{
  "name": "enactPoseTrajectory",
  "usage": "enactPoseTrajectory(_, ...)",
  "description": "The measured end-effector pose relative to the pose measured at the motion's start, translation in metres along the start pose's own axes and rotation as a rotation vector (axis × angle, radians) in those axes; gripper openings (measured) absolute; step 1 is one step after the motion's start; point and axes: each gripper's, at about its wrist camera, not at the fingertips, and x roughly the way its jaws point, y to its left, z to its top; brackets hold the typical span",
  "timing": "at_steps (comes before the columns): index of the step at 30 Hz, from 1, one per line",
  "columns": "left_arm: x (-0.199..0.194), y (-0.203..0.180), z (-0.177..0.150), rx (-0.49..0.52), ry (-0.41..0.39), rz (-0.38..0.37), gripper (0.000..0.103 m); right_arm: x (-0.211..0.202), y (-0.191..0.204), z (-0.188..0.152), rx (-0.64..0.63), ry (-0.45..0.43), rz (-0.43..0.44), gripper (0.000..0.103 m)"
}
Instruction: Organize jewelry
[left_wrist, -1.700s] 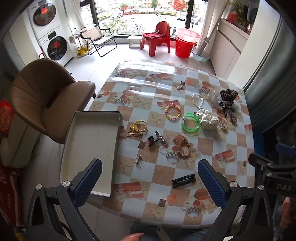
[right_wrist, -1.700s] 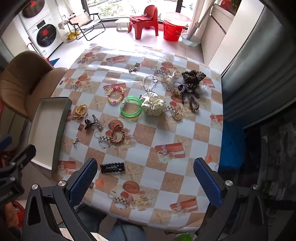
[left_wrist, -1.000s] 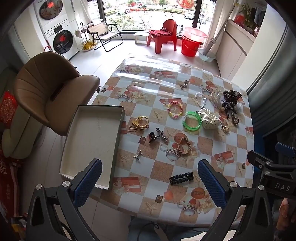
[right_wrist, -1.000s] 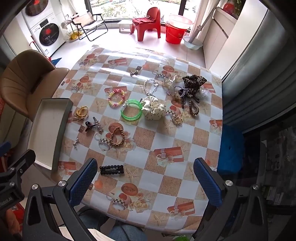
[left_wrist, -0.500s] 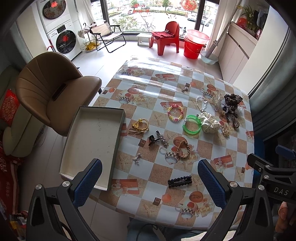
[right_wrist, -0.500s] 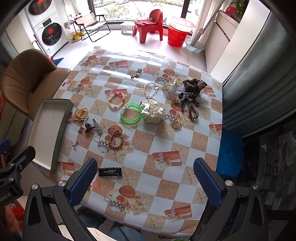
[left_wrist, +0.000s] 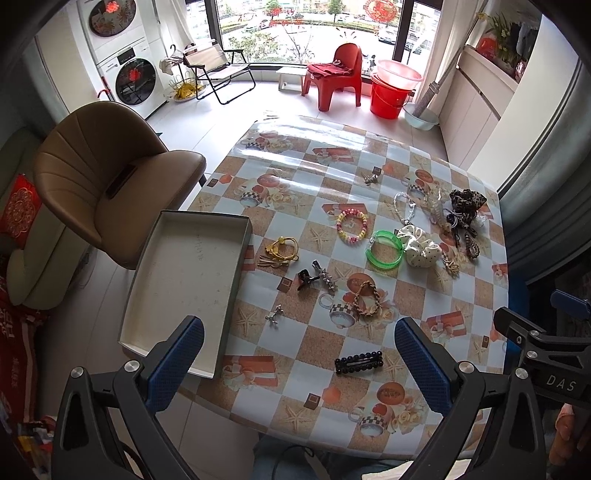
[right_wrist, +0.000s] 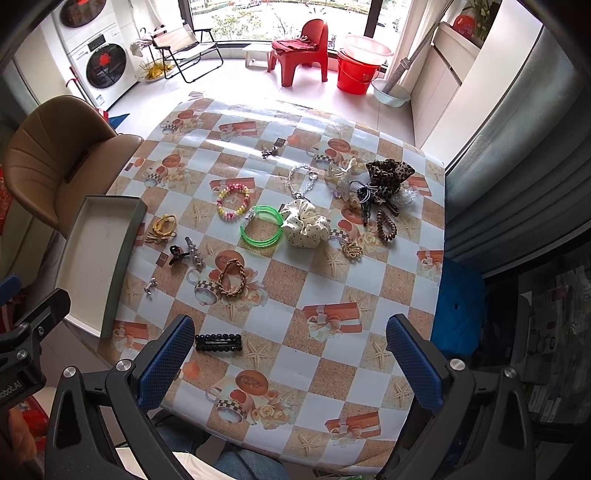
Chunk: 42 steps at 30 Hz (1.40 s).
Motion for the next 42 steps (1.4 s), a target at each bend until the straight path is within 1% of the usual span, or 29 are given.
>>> enactPoseTrajectory(42,0.0011,0.0085,0.0003,0.002,0.005,-0.001,0.103,0.0019,-0.0003,-0.0014,0.002,0.002,0.001,0.103)
